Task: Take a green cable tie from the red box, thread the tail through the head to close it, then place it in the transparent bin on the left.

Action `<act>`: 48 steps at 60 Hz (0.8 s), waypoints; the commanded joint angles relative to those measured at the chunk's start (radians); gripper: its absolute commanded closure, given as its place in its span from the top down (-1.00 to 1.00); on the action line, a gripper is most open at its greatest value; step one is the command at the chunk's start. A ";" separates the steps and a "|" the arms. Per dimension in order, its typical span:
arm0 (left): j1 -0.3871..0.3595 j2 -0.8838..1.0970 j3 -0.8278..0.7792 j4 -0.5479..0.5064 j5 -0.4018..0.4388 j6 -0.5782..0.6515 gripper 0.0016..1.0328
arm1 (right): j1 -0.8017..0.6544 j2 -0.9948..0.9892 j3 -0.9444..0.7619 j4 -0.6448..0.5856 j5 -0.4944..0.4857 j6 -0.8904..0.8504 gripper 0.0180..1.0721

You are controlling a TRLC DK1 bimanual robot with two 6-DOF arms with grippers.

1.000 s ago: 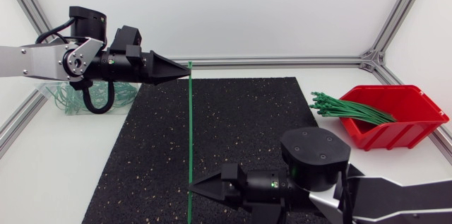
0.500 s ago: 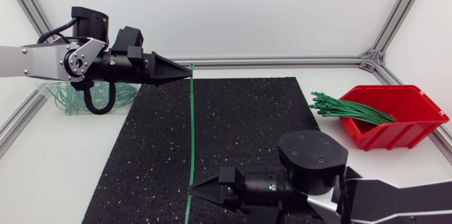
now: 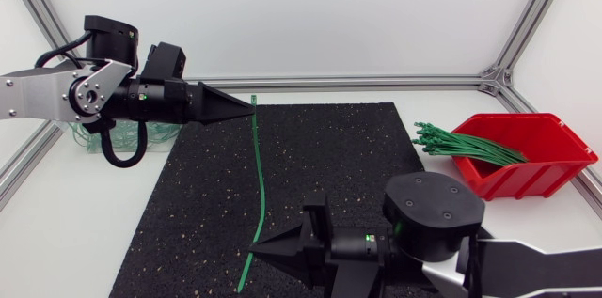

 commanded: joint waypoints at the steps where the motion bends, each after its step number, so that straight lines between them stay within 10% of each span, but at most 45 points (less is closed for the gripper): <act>1: -0.013 -0.038 -0.043 -0.008 -0.004 0.027 -0.92 | 0.006 -0.024 -0.008 0.029 -0.007 0.172 -0.89; 19: -0.057 -0.107 -0.131 0.021 -0.030 0.055 -0.92 | 0.009 -0.006 0.006 0.023 0.019 0.426 -0.89; 48: -0.097 -0.191 -0.321 0.329 -0.024 -0.048 -0.92 | 0.035 -0.187 0.176 -0.539 0.061 0.854 -0.89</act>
